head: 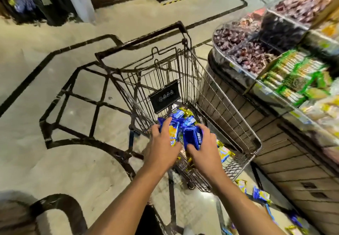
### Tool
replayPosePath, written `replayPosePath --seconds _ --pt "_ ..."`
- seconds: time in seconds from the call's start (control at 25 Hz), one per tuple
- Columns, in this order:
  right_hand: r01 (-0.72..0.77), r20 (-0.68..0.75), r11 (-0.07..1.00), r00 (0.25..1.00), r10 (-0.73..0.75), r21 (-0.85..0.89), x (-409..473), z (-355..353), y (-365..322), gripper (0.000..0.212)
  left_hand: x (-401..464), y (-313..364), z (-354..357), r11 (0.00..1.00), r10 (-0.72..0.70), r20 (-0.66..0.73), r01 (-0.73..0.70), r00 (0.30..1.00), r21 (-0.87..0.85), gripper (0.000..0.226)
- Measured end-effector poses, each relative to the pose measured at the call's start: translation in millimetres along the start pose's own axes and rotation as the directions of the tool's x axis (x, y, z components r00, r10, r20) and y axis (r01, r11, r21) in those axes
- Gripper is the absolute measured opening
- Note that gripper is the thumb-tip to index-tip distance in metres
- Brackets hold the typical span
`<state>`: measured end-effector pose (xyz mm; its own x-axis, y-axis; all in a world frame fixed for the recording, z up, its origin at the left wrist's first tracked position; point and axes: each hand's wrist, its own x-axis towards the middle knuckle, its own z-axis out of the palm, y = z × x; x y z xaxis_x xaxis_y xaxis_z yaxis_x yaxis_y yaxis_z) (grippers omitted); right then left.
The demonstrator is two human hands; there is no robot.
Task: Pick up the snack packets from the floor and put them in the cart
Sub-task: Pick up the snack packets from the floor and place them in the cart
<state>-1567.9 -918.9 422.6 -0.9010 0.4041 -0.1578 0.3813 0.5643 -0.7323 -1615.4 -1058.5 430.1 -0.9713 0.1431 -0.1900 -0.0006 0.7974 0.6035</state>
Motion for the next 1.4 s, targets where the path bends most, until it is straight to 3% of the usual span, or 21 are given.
replayPosePath --seconds 0.28,0.6,1.0,1.24,1.4 --pt "-0.199 -0.175 0.978 0.963 0.207 0.060 57 14 -18 0.071 96 3 0 0.982 0.180 0.169 -0.186 0.969 0.021 0.079" --pt "-0.349 -0.255 0.918 0.885 0.389 0.187 103 6 26 0.070 156 31 43 0.963 0.221 0.312 -0.258 0.924 0.083 0.083" --pt "-0.499 -0.188 0.824 0.812 0.553 0.269 173 18 117 0.076 217 48 153 0.967 0.116 0.487 -0.211 0.866 0.146 0.084" --pt "-0.636 -0.202 0.698 0.675 0.710 0.329 214 63 188 0.075 266 30 241 0.945 0.090 0.577 -0.252 0.812 0.208 0.087" --pt "-0.670 -0.202 0.656 0.630 0.750 0.348 237 106 232 0.075 296 1 297 0.944 0.078 0.634 -0.262 0.770 0.201 0.086"
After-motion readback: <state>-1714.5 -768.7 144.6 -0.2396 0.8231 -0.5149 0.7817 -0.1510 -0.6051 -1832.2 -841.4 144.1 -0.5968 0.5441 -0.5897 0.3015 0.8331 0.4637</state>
